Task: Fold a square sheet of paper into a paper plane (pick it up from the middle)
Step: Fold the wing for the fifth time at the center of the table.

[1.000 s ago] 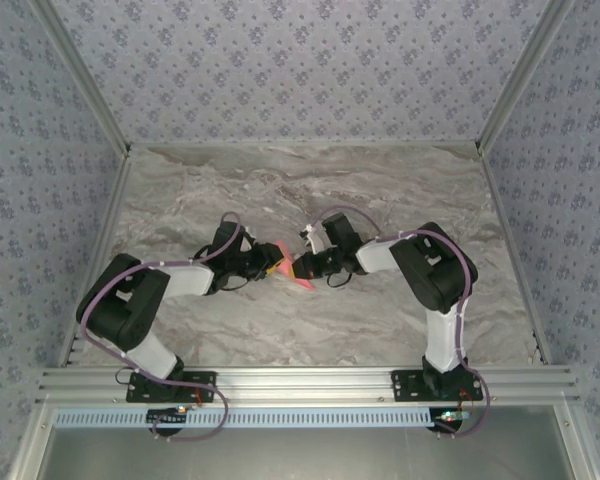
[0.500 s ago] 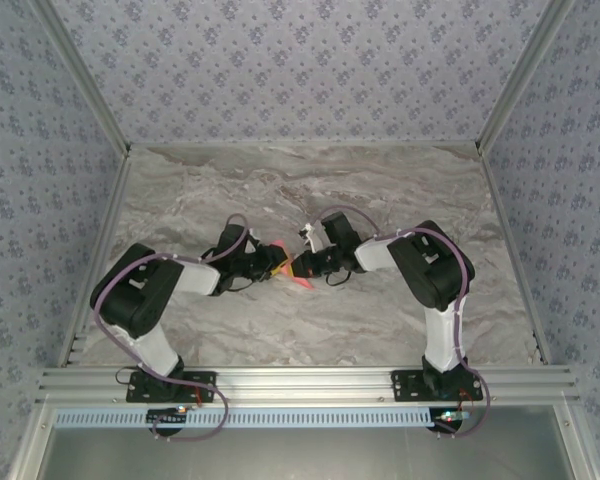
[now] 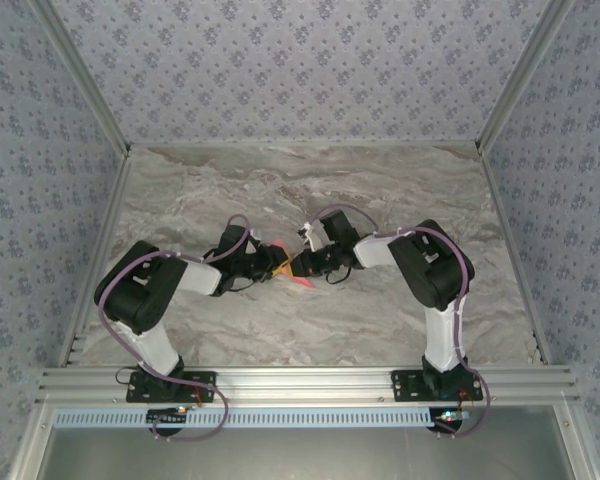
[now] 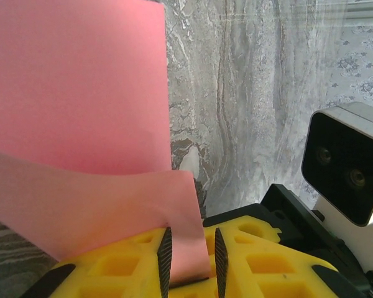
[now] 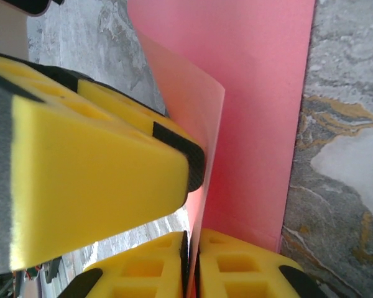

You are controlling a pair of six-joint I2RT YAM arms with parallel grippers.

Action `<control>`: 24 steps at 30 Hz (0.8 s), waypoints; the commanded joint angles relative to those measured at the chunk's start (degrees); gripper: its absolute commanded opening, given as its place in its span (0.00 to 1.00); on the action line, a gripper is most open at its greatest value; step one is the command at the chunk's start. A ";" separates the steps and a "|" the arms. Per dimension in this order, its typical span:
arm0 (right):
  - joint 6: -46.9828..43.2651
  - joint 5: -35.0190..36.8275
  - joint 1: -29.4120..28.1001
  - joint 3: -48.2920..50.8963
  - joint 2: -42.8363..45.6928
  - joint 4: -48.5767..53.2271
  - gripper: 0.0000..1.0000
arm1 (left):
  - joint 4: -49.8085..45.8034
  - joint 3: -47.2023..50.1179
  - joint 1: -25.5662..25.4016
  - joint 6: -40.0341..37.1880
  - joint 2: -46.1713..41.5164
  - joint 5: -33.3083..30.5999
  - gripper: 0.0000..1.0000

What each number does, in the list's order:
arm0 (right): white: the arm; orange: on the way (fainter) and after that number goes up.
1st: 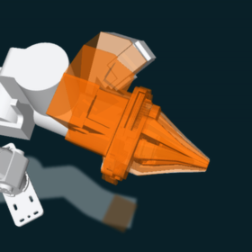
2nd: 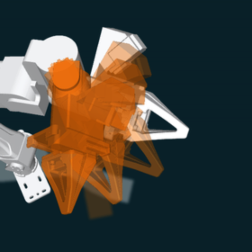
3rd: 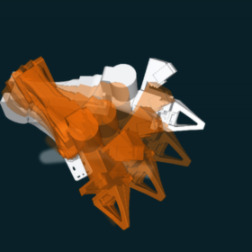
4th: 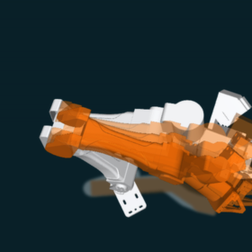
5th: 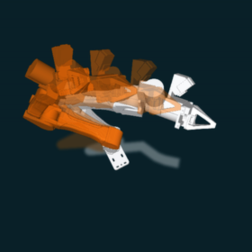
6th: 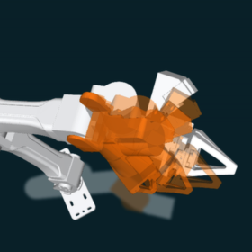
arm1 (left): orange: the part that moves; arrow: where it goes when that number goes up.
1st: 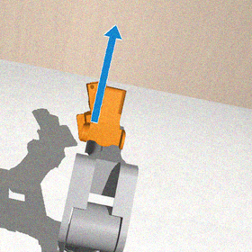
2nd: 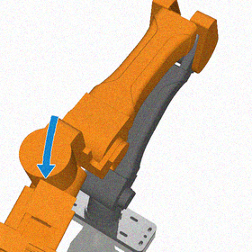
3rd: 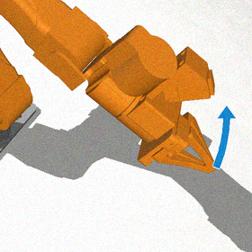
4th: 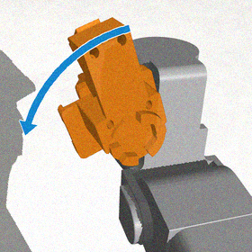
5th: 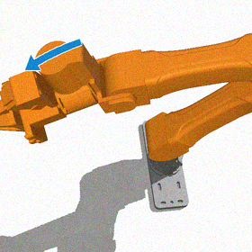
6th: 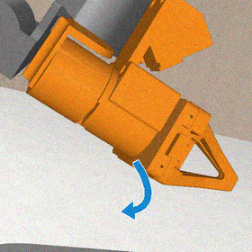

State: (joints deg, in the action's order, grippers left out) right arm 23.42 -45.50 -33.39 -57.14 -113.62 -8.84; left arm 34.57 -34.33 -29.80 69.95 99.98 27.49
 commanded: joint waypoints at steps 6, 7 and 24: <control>-4.48 -1.71 1.52 -0.67 4.94 11.51 0.20 | 1.29 0.84 -0.44 -0.84 0.74 0.20 0.27; -4.73 -1.59 1.52 -0.56 5.15 12.17 0.20 | 1.30 0.84 -0.44 -0.79 0.65 0.20 0.27; -5.37 0.91 0.91 -1.00 1.05 14.45 0.06 | 2.35 1.19 -0.50 -0.78 -1.30 1.54 0.27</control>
State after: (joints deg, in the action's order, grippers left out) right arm 18.98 -45.65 -32.08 -57.23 -111.44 2.83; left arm 34.70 -33.82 -29.80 69.95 99.96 27.90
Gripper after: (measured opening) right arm 0.068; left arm 0.270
